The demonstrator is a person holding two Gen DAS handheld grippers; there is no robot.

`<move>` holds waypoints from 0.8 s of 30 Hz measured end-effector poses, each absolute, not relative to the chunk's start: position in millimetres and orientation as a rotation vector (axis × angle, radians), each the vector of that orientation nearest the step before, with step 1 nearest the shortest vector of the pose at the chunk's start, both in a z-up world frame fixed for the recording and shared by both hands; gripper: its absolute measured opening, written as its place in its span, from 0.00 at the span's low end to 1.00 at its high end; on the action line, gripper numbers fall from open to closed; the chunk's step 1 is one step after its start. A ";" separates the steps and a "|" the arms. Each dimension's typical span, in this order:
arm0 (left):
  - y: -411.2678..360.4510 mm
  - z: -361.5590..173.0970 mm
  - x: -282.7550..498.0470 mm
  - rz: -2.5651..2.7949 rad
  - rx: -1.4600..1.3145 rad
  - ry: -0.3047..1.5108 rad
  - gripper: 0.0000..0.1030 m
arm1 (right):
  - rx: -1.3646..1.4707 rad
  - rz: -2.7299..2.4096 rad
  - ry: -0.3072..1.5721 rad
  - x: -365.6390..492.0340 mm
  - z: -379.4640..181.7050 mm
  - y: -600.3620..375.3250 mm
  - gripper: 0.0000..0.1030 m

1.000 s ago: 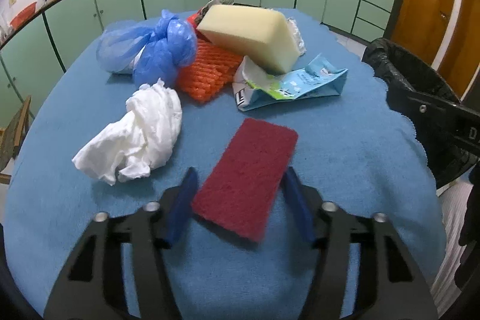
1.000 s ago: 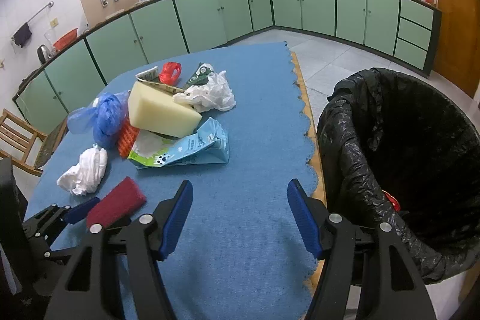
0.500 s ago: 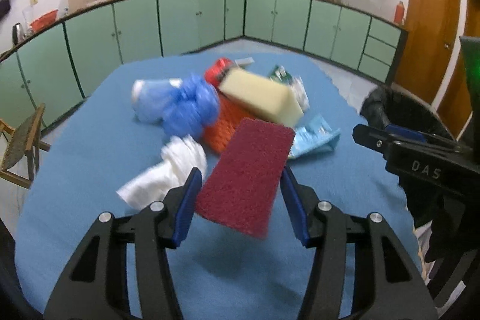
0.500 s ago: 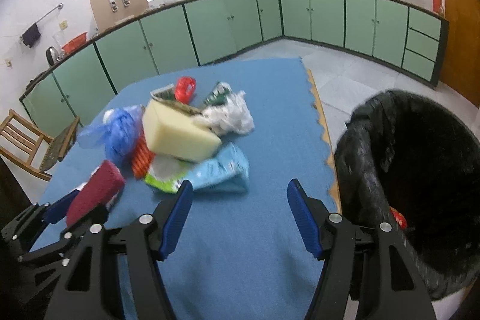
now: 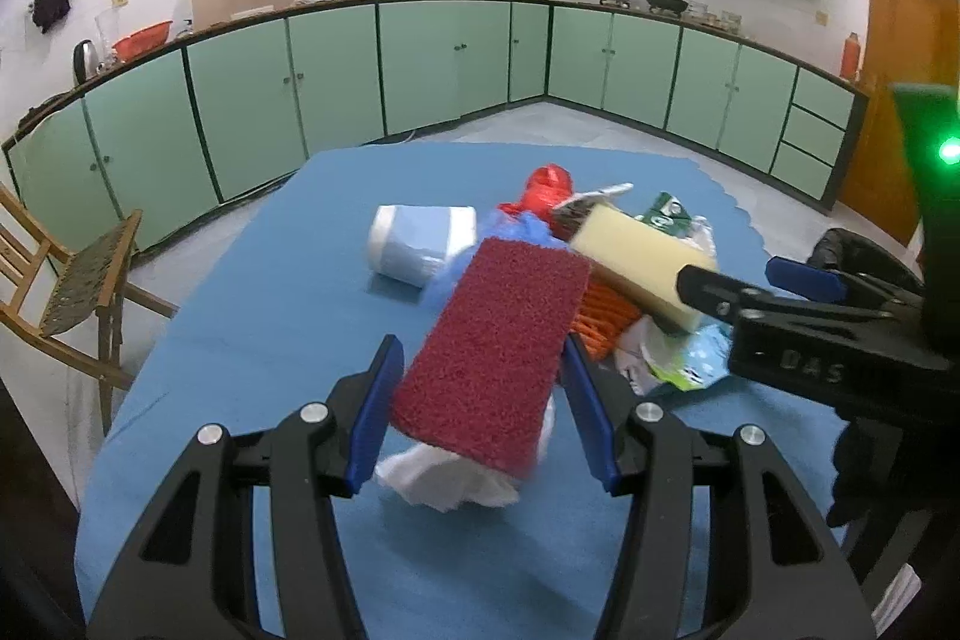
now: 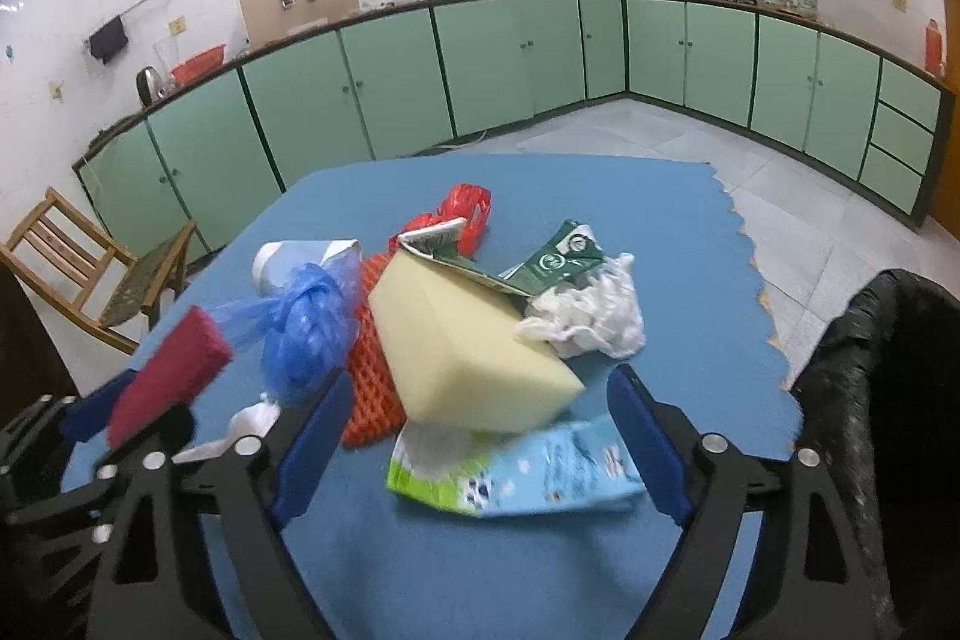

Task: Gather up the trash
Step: 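Lift the red scouring pad with the left tool while the right tool grasps the yellow sponge, then carry the pad and sponge over the bin and open both tools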

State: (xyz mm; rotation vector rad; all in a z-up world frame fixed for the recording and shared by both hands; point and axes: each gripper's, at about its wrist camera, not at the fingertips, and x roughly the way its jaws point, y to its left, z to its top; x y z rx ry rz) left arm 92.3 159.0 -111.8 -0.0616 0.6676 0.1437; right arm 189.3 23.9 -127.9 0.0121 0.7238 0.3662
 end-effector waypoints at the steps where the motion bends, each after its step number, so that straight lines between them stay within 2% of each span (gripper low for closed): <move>1: 161.4 -111.3 92.9 0.148 -0.063 0.667 0.50 | 0.007 0.367 0.728 192.3 -129.7 26.6 0.82; 7: 174.8 -110.6 97.4 0.167 -0.067 0.663 0.51 | -0.082 0.362 0.751 204.6 -144.4 45.5 0.81; 9: 176.0 -111.0 97.6 0.167 -0.071 0.663 0.51 | -0.086 0.361 0.755 206.3 -148.1 45.8 0.68; 12: 176.6 -110.6 97.7 0.165 -0.074 0.662 0.51 | -0.074 0.372 0.750 204.9 -147.8 41.8 0.57; 24: 164.2 -91.3 88.7 0.141 -0.072 0.617 0.51 | 0.077 0.426 0.659 182.0 -94.7 6.3 0.52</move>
